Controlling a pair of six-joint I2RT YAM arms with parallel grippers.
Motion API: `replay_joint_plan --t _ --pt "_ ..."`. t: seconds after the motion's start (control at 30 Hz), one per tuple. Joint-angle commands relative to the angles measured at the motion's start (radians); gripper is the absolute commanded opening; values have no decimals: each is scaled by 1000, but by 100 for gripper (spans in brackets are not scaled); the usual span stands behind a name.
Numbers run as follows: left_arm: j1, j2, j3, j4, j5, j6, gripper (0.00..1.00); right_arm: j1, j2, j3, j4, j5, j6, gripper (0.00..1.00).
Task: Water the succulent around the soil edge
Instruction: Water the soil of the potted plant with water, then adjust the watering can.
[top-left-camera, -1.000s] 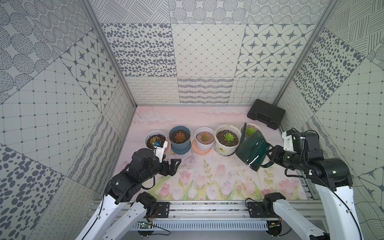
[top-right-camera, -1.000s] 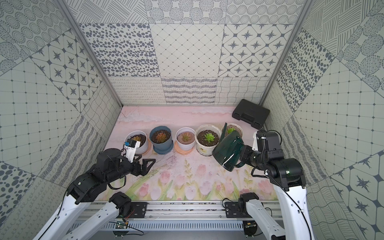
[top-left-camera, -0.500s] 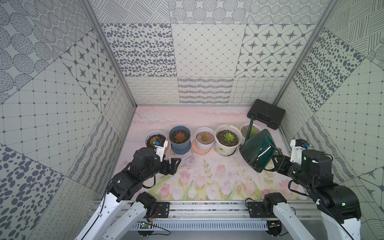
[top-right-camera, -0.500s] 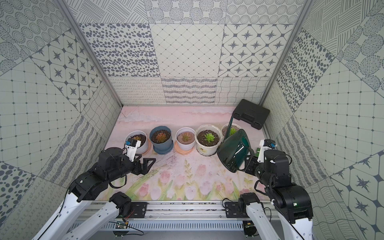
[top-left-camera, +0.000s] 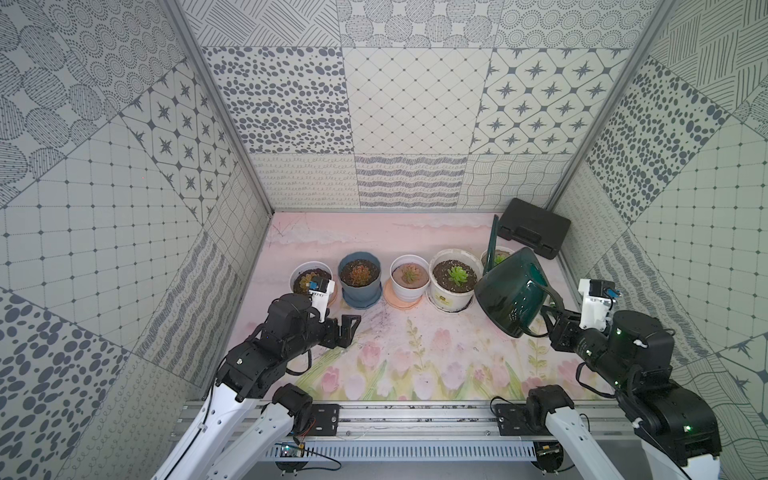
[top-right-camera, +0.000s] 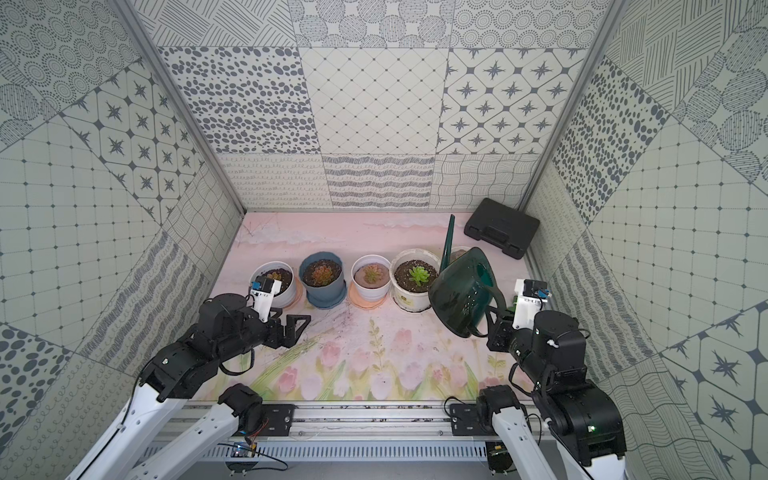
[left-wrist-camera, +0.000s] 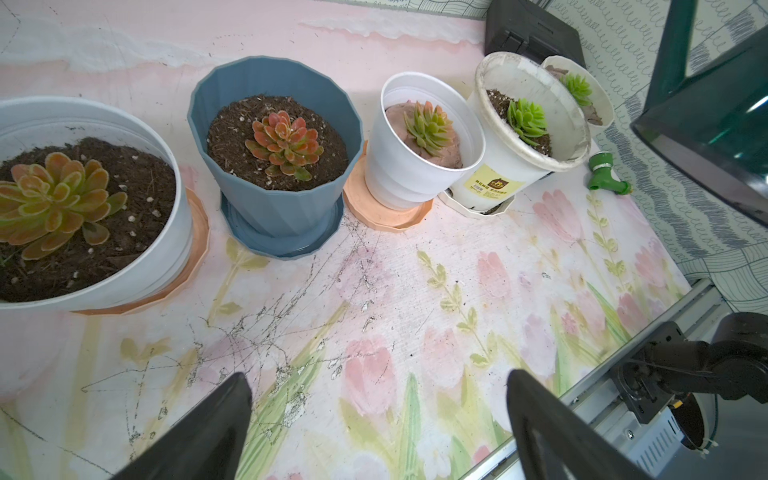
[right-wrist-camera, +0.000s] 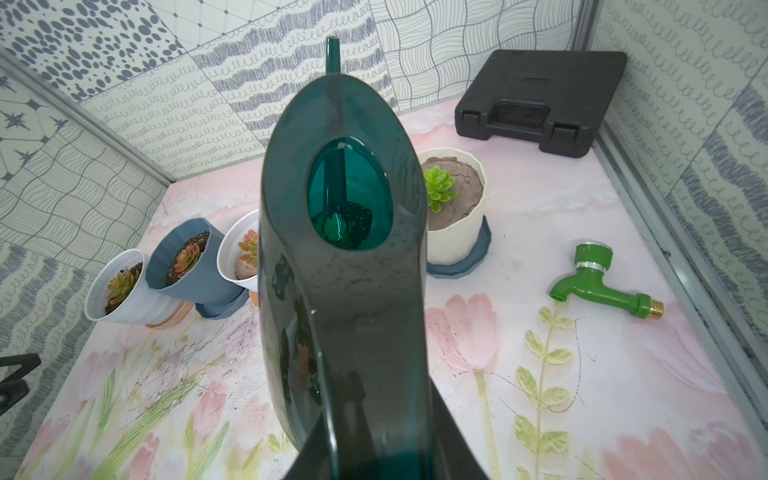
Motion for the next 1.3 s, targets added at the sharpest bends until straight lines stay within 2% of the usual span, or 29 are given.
replay_joint_plan --t 0.0,0.13,0.27,0.33,0.43,0.53,0.67,0.73,0.8,0.9,0.97,1.27 --pt "17 -3 -9 41 27 21 99 24 72 127 -9 -26 -70 0" --pt "36 -23 -15 59 62 19 99 69 177 243 -117 43 -154 0" --pt "38 -49 -22 66 82 13 99 125 269 300 -114 94 -254 0" --pt "37 -73 -28 65 88 11 99 160 326 341 -123 158 -303 0" --pt "38 -120 -34 61 90 7 99 198 418 419 -165 342 -385 0" --pt "37 -168 -38 62 96 2 99 232 462 461 -180 577 -534 0" --pt "3 -223 -38 60 87 10 99 237 457 400 -149 975 -906 0" --pt "-29 -251 -37 53 68 19 99 238 430 373 -149 1054 -1059 0" --pt "-62 -277 -35 46 44 23 99 239 396 390 -185 1047 -1148 0" --pt "-96 -304 -36 45 34 28 99 237 373 512 -356 873 -1117 0" --pt "-110 -317 -35 43 32 30 99 237 356 531 -378 814 -1070 0" --pt "-137 -347 -33 33 20 30 99 237 385 331 -348 935 -855 0"
